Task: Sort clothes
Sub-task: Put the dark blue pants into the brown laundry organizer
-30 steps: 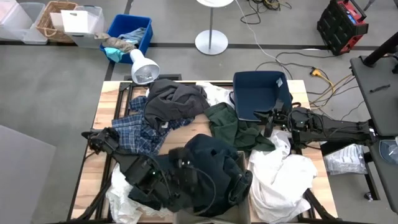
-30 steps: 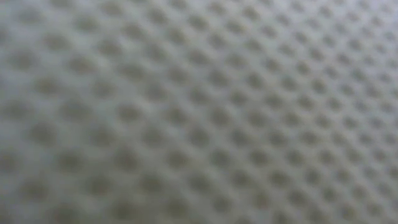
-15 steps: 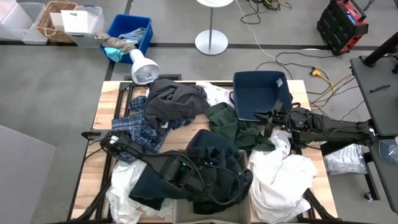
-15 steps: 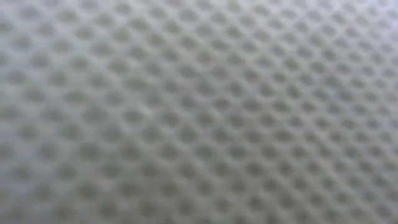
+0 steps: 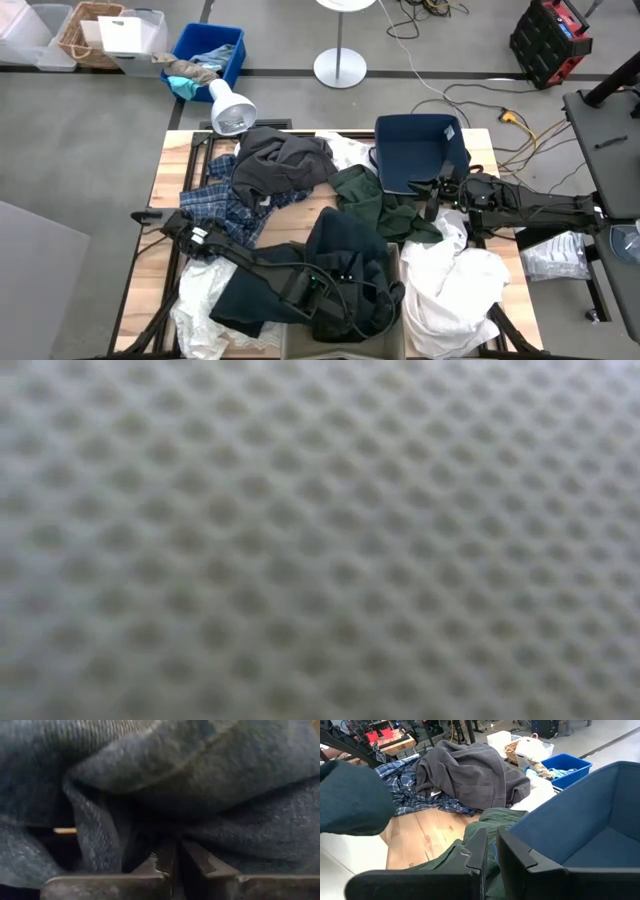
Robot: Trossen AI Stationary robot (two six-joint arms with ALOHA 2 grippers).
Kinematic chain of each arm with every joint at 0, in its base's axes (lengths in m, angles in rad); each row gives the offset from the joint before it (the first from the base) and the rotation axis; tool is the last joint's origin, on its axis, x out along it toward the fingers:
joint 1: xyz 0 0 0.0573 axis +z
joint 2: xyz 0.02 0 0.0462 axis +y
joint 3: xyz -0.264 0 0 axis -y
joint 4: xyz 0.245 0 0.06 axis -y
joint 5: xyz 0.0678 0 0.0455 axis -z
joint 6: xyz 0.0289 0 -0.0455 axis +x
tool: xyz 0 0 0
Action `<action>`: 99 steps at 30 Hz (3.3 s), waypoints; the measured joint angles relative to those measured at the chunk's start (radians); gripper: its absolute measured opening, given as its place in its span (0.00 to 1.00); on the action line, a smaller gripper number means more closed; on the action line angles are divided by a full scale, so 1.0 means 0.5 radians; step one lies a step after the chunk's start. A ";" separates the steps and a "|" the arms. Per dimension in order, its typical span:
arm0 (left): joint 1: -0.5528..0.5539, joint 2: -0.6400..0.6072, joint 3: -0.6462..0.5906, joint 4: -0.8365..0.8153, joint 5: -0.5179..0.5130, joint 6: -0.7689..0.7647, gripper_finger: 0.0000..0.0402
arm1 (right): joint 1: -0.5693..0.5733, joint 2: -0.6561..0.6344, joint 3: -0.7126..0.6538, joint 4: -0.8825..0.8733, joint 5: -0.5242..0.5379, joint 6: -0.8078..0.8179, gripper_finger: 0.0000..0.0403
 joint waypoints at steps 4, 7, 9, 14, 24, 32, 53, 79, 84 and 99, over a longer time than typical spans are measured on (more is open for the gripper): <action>0.000 0.036 0.000 -0.081 0.036 -0.125 0.00 | 0.000 0.000 0.000 0.000 0.000 -0.001 0.08; 0.002 0.061 0.000 -0.116 0.044 -0.149 0.00 | 0.000 0.000 0.000 0.000 0.000 -0.002 0.08; 0.002 0.066 0.000 -0.117 0.071 -0.149 0.00 | 0.000 0.000 0.000 0.000 0.000 -0.001 0.08; -0.018 0.022 0.010 -0.089 0.109 -0.216 0.00 | 0.000 0.000 0.000 0.002 -0.001 -0.002 0.08; -0.055 -0.117 0.016 -0.136 0.194 -0.344 0.27 | 0.000 0.000 0.000 0.001 -0.001 0.001 0.08; -0.056 -0.287 0.016 -0.144 0.447 -0.181 0.54 | 0.000 0.001 0.000 0.001 -0.001 0.003 0.08; 0.386 -0.679 -0.028 -0.461 -0.381 0.318 0.54 | 0.000 0.001 -0.003 -0.010 0.000 0.004 0.08; 0.503 -0.645 -0.458 -0.272 -0.083 0.308 0.34 | 0.000 0.001 -0.082 -0.042 -0.001 0.108 0.08; 0.457 -0.652 -0.428 -0.193 -0.045 0.352 0.12 | 0.000 0.001 -0.082 -0.041 -0.001 0.109 0.08; 0.207 -0.667 -0.429 -0.077 -0.066 0.722 0.00 | 0.000 0.001 -0.082 -0.026 -0.001 0.109 0.08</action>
